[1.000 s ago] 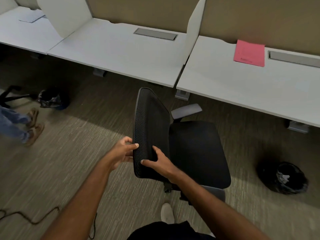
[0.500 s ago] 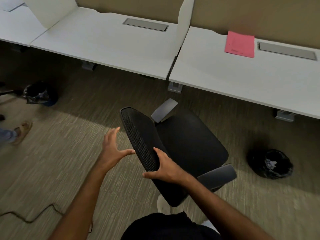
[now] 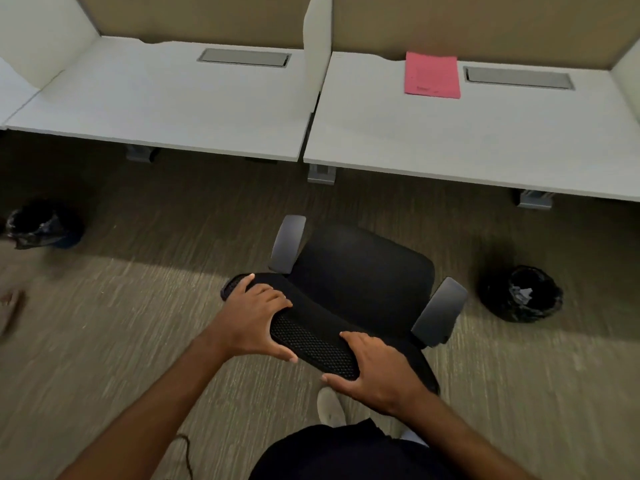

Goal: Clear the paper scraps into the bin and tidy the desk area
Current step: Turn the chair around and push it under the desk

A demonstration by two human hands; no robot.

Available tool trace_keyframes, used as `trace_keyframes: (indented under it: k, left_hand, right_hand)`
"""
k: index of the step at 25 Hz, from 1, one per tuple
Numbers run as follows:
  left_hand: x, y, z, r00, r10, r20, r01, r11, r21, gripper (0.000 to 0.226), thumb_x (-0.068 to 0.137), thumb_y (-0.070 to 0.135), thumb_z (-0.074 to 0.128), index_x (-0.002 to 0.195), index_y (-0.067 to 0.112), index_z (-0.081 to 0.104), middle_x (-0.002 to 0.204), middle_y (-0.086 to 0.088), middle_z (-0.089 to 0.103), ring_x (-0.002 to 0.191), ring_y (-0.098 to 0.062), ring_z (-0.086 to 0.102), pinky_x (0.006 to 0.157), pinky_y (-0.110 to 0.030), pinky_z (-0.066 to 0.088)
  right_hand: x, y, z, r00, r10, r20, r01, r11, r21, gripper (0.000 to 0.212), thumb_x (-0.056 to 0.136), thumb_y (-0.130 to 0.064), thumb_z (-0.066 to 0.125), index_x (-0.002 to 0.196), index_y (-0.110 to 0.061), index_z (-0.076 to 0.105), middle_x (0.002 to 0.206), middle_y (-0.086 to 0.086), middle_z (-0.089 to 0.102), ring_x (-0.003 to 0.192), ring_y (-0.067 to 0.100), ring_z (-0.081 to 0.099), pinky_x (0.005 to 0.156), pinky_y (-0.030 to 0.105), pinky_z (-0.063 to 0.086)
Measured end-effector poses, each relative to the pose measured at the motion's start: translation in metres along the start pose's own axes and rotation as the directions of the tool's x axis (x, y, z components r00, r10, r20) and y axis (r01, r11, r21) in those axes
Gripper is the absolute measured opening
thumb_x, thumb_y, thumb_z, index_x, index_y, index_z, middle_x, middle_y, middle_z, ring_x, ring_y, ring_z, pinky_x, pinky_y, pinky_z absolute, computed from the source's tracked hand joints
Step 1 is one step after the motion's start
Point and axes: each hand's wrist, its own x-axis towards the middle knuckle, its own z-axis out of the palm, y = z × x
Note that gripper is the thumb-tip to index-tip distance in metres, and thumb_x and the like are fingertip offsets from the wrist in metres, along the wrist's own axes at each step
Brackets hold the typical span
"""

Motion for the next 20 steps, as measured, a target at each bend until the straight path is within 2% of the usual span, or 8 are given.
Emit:
trace_keyframes:
  k: [4,7,13,20]
  left_hand:
    - [0.011,0.039,0.013,0.990,0.105,-0.095,-0.107,0.994,-0.023,0.104,0.058,0.107,0.037,0.120,0.029,0.068,0.116,0.012,0.070,0.108,-0.012,0.065,0.103,-0.040,0.047]
    - [0.020,0.067,0.013,0.977,0.122,-0.173,-0.127,0.992,-0.018,0.099,0.062,0.105,0.038,0.112,0.027,0.072,0.106,0.010,0.074,0.096,-0.012,0.069,0.089,-0.037,0.055]
    - [0.034,0.102,0.007,0.968,0.113,-0.225,-0.112,0.994,0.018,0.093,0.067,0.103,0.036,0.099,0.025,0.074,0.089,0.008,0.075,0.078,-0.014,0.070,0.073,-0.035,0.057]
    - [0.046,0.129,-0.002,0.974,0.085,-0.208,-0.080,0.996,0.029,0.084,0.068,0.102,0.034,0.086,0.028,0.070,0.075,0.009,0.070,0.067,-0.014,0.065,0.063,-0.034,0.052]
  right_hand:
    - [-0.023,0.032,-0.003,0.993,0.071,-0.090,-0.075,0.996,-0.039,0.111,0.065,-0.108,0.026,0.145,-0.034,0.046,0.142,-0.012,0.057,0.125,0.012,0.056,0.102,0.036,0.048]
    - [-0.034,0.055,-0.017,0.985,0.116,-0.130,-0.129,0.987,-0.098,0.111,0.061,-0.110,0.026,0.137,-0.033,0.052,0.130,-0.012,0.063,0.114,0.012,0.061,0.094,0.035,0.051]
    - [-0.044,0.084,-0.041,0.982,0.115,-0.151,-0.141,0.974,-0.175,0.109,0.063,-0.109,0.027,0.132,-0.030,0.057,0.122,-0.009,0.067,0.108,0.014,0.064,0.090,0.037,0.055]
    - [-0.048,0.109,-0.054,0.980,0.092,-0.174,-0.126,0.972,-0.196,0.103,0.067,-0.107,0.029,0.133,-0.033,0.056,0.122,-0.010,0.067,0.108,0.015,0.064,0.091,0.038,0.054]
